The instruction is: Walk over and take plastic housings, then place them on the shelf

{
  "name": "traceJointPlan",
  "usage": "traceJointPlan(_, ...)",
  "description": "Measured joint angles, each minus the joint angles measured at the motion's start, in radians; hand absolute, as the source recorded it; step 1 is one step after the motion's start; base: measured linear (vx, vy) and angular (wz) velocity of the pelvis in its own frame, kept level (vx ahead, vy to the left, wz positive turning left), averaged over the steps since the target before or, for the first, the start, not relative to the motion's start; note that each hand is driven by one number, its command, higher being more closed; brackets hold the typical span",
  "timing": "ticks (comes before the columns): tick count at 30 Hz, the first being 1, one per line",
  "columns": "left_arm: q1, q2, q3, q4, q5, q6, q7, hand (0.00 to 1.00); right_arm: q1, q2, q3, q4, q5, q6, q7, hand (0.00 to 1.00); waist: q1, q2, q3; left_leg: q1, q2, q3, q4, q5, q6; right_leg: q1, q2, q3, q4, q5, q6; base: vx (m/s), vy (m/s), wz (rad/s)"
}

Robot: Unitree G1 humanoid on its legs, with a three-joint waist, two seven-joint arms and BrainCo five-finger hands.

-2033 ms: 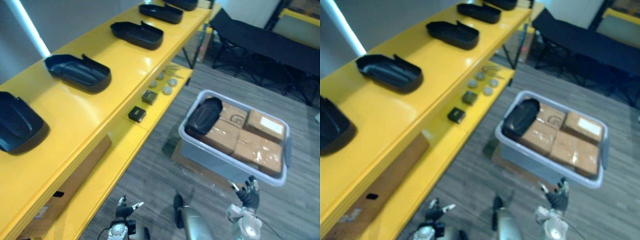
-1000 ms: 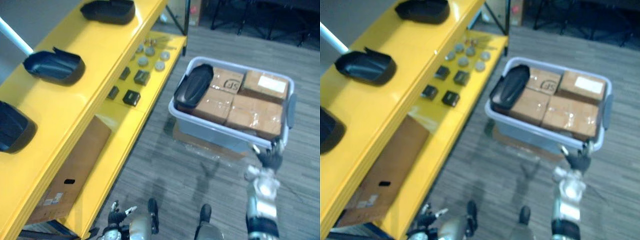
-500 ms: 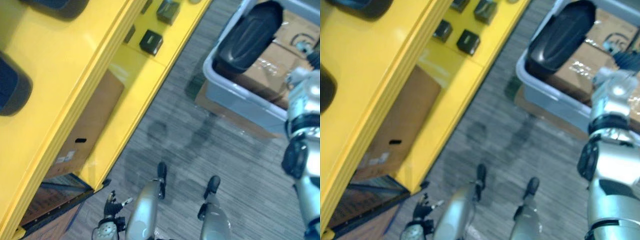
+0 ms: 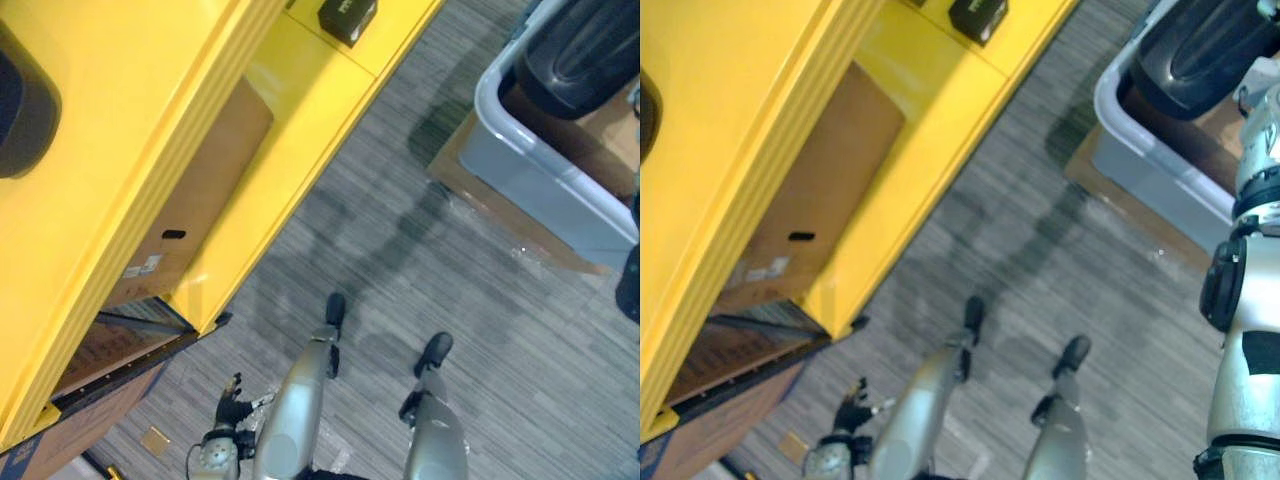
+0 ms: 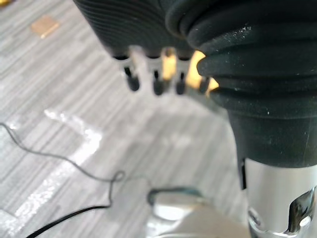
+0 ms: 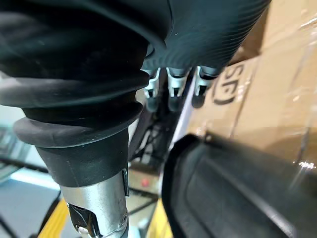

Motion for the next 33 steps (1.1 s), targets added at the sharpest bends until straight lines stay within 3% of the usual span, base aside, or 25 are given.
traceJointPlan(7,-0.046,0.005,-0.033,0.023,-0.015,-0.016,0.002,0.0,-0.004,-0.012,0.007,-0.029,0.032,-0.029,0.001,0.0,0.04,0.001,0.0,-0.026,0.0,-0.009,-0.009,0.016,-0.005,-0.018,0.006,-0.019,-0.017,0.002,0.0,-0.06,-0.014,0.03)
traceJointPlan(17,-0.048,0.004,-0.038,0.027,-0.045,-0.022,0.002,0.0,0.032,0.004,0.05,0.039,0.077,-0.014,0.084,0.0,0.047,0.002,0.001,-0.046,-0.002,-0.012,-0.008,0.022,-0.006,-0.033,0.006,-0.02,-0.021,0.002,0.0,-0.05,0.0,0.01)
traceJointPlan(23,-0.048,-0.004,-0.039,0.025,-0.045,-0.022,0.002,0.0,0.034,-0.003,0.076,0.069,0.077,-0.002,0.089,0.0,0.047,0.024,0.011,-0.043,-0.001,-0.012,-0.005,0.025,-0.009,-0.029,0.006,-0.021,-0.021,0.002,0.0,-0.06,0.007,-0.01)
traceJointPlan(33,-0.047,-0.01,-0.039,0.025,-0.044,-0.02,0.001,0.0,0.084,-0.033,0.065,0.091,0.043,0.0,0.086,0.0,0.05,0.035,0.007,-0.015,-0.006,-0.012,-0.049,0.056,-0.017,-0.02,0.003,-0.023,-0.02,0.001,-0.001,-0.06,0.003,0.01)
